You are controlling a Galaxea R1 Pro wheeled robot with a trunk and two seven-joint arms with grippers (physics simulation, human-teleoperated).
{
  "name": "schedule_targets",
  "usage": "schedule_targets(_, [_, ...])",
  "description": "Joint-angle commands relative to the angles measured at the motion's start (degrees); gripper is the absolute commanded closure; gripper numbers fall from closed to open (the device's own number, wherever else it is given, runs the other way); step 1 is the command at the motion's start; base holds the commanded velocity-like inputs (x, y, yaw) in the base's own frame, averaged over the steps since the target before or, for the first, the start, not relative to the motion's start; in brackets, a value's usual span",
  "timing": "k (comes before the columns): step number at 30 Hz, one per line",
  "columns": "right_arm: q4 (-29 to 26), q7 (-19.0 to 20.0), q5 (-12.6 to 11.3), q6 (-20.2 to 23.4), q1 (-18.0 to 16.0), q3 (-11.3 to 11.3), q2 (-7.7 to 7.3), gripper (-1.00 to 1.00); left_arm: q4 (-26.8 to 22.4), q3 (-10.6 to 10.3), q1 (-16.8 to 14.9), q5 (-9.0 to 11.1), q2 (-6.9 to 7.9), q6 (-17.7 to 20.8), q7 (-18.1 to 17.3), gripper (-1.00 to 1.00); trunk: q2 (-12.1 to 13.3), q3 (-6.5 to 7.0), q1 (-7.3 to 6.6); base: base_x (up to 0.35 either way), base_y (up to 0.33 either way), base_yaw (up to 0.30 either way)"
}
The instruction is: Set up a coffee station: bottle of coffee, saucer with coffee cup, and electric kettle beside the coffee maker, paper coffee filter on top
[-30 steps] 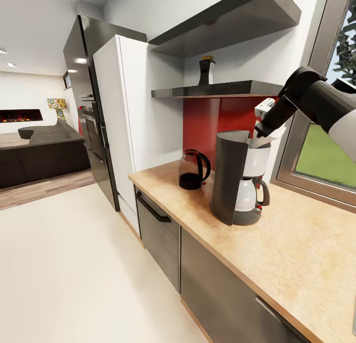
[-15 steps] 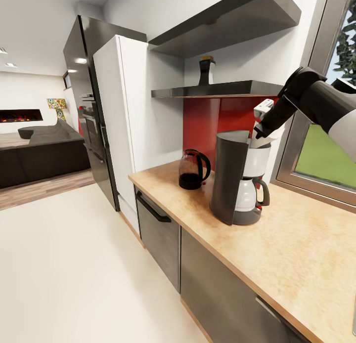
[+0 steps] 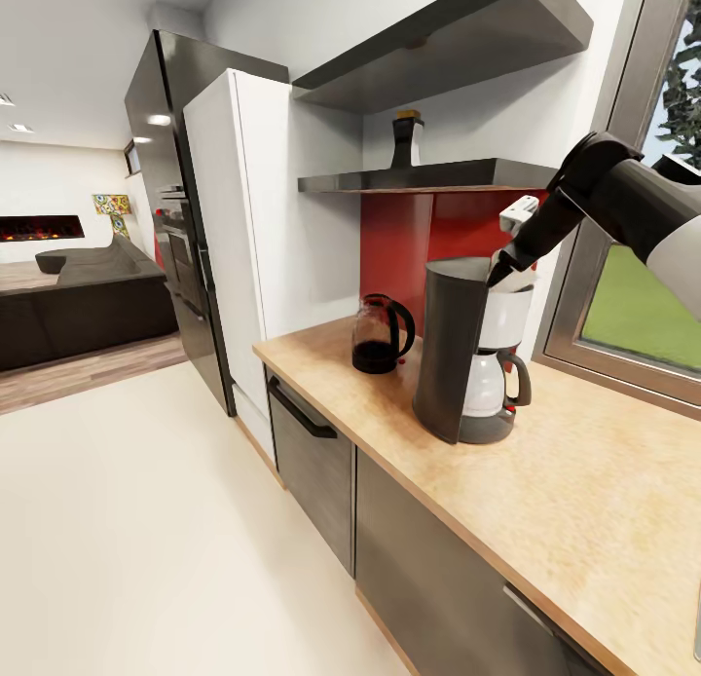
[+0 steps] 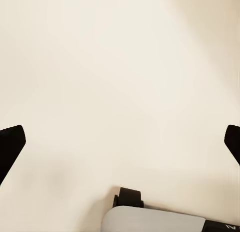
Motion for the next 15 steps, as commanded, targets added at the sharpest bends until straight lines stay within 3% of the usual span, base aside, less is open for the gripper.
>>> schedule_targets(1, [-0.11, 0.57, 0.59, 0.10, -0.06, 0.13, -0.04, -1.00, -0.07, 0.05, 0.01, 0.07, -0.01, -0.08, -0.01, -1.00, -0.03, -0.06, 0.00, 0.000, 0.000, 0.000])
schedule_targets(15, [-0.09, 0.57, 0.62, 0.10, -0.08, 0.06, -0.06, -1.00, -0.08, 0.05, 0.01, 0.07, -0.01, -0.08, -0.01, -1.00, -0.03, -0.06, 0.00, 0.000, 0.000, 0.000])
